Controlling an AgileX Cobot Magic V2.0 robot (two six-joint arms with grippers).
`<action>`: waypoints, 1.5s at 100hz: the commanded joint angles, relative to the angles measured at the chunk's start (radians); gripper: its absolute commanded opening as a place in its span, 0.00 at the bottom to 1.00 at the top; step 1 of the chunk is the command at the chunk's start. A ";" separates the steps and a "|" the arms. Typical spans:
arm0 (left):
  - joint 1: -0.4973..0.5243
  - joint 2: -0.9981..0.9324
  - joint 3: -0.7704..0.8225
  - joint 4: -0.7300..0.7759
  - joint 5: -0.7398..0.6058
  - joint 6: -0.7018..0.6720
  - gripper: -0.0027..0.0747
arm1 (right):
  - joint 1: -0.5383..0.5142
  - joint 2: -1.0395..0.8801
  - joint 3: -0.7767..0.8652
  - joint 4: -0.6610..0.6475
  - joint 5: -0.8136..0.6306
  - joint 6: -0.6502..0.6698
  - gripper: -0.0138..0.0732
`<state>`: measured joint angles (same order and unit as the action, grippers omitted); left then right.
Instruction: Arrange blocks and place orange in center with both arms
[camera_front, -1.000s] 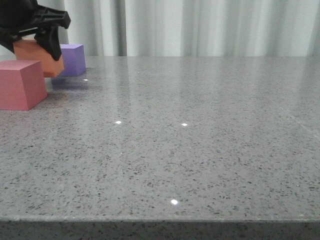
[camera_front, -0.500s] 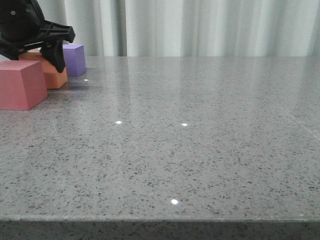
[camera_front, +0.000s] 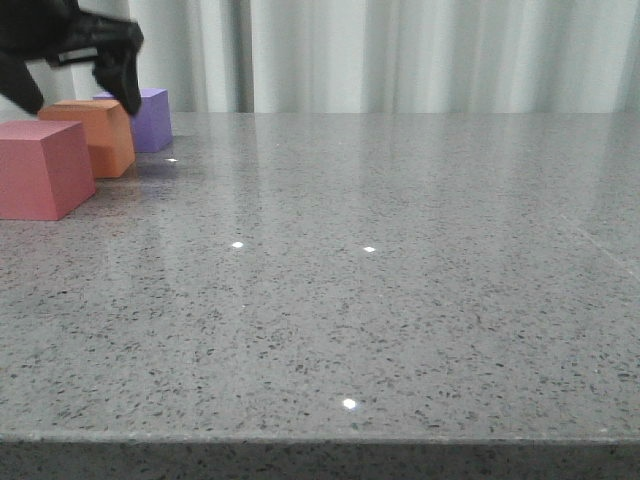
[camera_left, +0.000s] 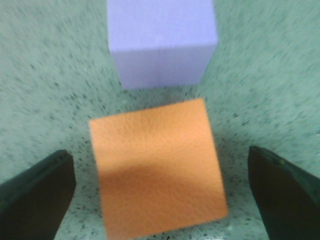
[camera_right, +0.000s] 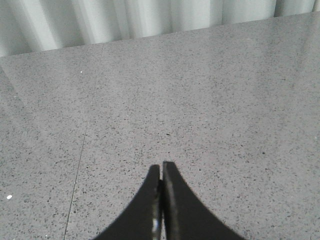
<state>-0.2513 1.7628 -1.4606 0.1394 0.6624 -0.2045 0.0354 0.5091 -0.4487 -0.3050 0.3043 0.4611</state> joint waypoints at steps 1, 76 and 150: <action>0.001 -0.117 -0.036 -0.006 -0.058 0.000 0.89 | -0.003 -0.001 -0.024 -0.021 -0.081 -0.004 0.08; 0.001 -0.955 0.658 0.025 -0.346 0.000 0.89 | -0.003 -0.001 -0.024 -0.021 -0.081 -0.004 0.08; 0.001 -1.303 0.913 0.004 -0.341 0.000 0.01 | -0.003 -0.001 -0.024 -0.021 -0.081 -0.004 0.08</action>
<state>-0.2513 0.4565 -0.5200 0.1517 0.4008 -0.2038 0.0354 0.5091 -0.4487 -0.3050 0.3043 0.4611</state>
